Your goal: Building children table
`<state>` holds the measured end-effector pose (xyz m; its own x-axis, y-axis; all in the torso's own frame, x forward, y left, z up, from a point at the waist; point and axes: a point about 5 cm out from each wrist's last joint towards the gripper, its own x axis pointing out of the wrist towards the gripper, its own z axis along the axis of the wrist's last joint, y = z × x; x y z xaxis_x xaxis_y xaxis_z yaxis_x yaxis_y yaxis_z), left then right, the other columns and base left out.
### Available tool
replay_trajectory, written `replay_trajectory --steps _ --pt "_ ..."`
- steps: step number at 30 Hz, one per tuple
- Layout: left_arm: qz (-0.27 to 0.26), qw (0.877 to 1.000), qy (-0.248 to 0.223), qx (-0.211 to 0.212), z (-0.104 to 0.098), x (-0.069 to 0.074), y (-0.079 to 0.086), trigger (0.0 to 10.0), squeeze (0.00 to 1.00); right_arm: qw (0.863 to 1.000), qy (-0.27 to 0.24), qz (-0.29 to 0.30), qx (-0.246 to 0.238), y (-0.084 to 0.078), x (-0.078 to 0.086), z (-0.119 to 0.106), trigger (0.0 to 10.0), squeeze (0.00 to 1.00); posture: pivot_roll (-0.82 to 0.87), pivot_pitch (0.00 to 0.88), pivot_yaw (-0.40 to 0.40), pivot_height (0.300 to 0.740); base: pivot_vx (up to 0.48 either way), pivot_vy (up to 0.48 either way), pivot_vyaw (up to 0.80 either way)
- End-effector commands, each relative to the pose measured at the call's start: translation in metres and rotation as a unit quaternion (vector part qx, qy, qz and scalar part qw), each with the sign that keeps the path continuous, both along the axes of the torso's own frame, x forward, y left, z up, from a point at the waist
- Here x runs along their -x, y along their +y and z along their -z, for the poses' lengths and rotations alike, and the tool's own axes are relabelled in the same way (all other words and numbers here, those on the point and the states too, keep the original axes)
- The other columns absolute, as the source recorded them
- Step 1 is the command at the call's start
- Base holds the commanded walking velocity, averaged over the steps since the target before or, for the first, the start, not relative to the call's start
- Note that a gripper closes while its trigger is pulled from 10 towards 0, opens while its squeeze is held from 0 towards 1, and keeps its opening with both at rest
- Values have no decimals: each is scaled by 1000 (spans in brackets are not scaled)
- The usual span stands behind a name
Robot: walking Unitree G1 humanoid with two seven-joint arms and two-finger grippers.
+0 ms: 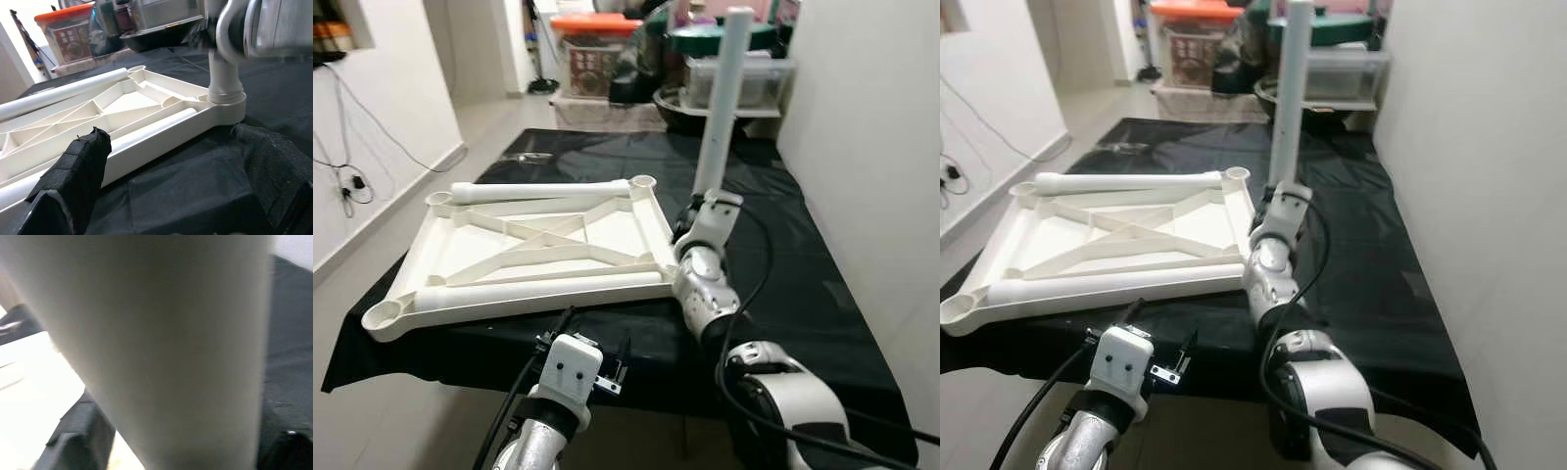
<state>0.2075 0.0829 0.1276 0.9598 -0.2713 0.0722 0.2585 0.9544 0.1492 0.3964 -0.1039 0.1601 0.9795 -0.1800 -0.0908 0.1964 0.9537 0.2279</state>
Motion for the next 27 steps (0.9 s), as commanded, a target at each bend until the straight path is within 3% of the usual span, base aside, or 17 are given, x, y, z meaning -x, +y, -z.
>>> replay_trajectory --steps 1,2,5,6,8,11,12,13,14,15,17,18,20,21,23,26,27 --pt "2 1000 8 -4 4 1 0 10000 0 999 -41 -27 8 5 -2 -13 10000 910 64 0 -2 740 0 0 0" --pt "3 1000 8 -4 5 1 -1 10000 0 995 -70 -64 0 6 -4 -21 10000 0 64 0 -2 740 0 0 0" --pt "3 1000 8 -4 5 1 -1 10000 0 981 -116 -153 -19 8 -6 -32 10000 0 64 0 0 740 0 0 0" --pt "3 1000 8 -4 5 1 -1 10000 0 981 -116 -153 -19 8 -6 -32 10000 0 64 0 0 740 0 0 0" --pt "4 1000 8 -4 5 1 -1 10000 0 965 -132 -227 -23 8 -6 -36 10000 0 60 0 0 740 0 0 0" --pt "3 1000 6 -3 5 1 -2 10000 0 913 -128 -386 -32 10 -2 -37 10000 0 60 0 -2 740 0 0 0" --pt "3 1000 6 -3 5 1 -2 10000 0 913 -128 -386 -32 10 -2 -37 10000 0 60 0 -2 740 0 0 0" --pt "3 1000 7 -2 5 1 -2 10000 0 876 -119 -467 -27 14 3 -35 10000 0 39 0 3 740 0 0 0" --pt "3 1000 7 -2 5 1 -2 10000 0 876 -119 -467 -27 14 3 -35 10000 0 39 0 3 740 0 0 0" --pt "3 1000 7 -2 5 1 -2 10000 0 856 -114 -503 -23 16 6 -34 10000 0 39 0 3 740 0 0 0" --pt "5 1000 7 -2 5 1 -2 10000 0 790 -96 -606 -1 20 17 -29 10000 0 49 0 3 740 0 0 0" --pt "5 1000 7 -2 5 1 -2 10000 0 790 -96 -606 -1 20 17 -29 10000 0 49 0 3 740 0 0 0" --pt "4 1000 7 -3 5 1 -1 10000 0 740 -83 -667 16 24 25 -24 10000 0 51 0 2 740 0 0 0" --pt "4 1000 7 -3 5 1 -1 10000 0 740 -83 -667 16 24 25 -24 10000 0 51 0 2 740 0 0 0" --pt "3 1000 7 -3 4 0 -1 10000 0 710 -76 -700 16 28 29 -23 10000 0 56 0 -1 740 0 0 0" --pt "2 1000 7 -3 4 0 0 10000 0 701 -73 -710 11 30 30 -23 10000 0 56 0 -1 740 0 0 0" --pt "1 1000 6 -4 4 0 0 10000 0 690 -76 -720 5 34 31 -25 1765 0 66 0 -9 740 0 0 0"
